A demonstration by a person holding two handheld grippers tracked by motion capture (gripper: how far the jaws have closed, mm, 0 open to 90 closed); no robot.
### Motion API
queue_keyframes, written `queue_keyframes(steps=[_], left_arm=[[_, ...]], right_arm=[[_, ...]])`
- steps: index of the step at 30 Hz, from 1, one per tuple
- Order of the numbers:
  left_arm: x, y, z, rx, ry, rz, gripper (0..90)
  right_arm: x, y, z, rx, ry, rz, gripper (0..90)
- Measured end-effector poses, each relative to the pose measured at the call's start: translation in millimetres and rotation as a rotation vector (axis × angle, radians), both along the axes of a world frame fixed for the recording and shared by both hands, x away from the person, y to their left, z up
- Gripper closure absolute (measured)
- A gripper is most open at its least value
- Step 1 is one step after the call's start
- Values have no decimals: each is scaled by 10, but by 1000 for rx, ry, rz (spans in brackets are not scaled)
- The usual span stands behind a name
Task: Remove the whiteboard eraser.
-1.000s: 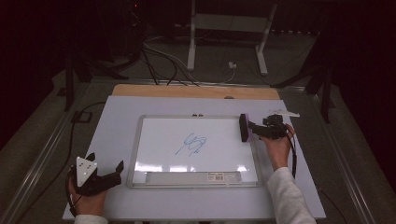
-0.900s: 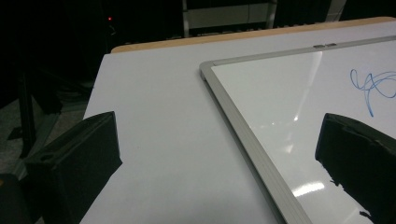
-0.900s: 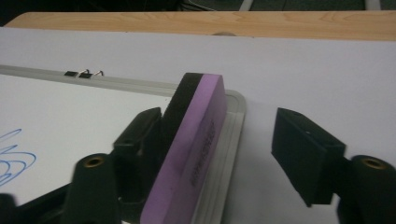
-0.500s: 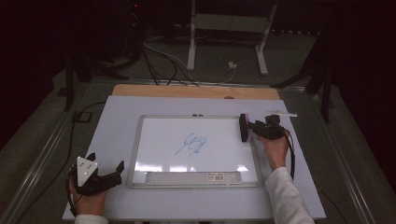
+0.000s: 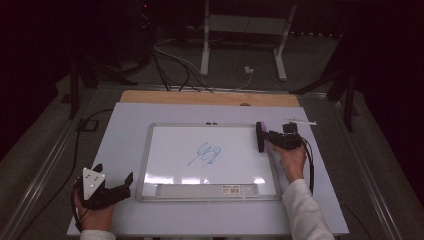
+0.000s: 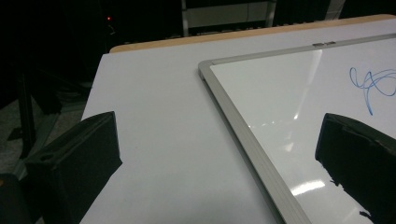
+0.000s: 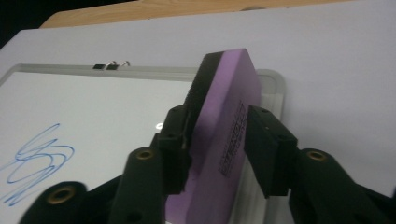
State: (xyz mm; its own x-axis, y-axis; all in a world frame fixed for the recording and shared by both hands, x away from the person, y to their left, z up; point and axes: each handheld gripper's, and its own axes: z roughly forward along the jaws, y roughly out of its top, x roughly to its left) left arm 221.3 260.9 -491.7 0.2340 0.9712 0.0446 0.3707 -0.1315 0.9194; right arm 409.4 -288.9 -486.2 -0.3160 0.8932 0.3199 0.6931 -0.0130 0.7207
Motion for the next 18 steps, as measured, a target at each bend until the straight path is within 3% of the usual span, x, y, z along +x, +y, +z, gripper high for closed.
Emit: queue_keyframes(steps=[10,18], left_arm=[[0,11,-2,-1,2,2,7],[0,5,-1,1,1,2,7]], right_arm=[[69,175,-65,16,64,26,416],[88,223,-135,18,102,47,397]])
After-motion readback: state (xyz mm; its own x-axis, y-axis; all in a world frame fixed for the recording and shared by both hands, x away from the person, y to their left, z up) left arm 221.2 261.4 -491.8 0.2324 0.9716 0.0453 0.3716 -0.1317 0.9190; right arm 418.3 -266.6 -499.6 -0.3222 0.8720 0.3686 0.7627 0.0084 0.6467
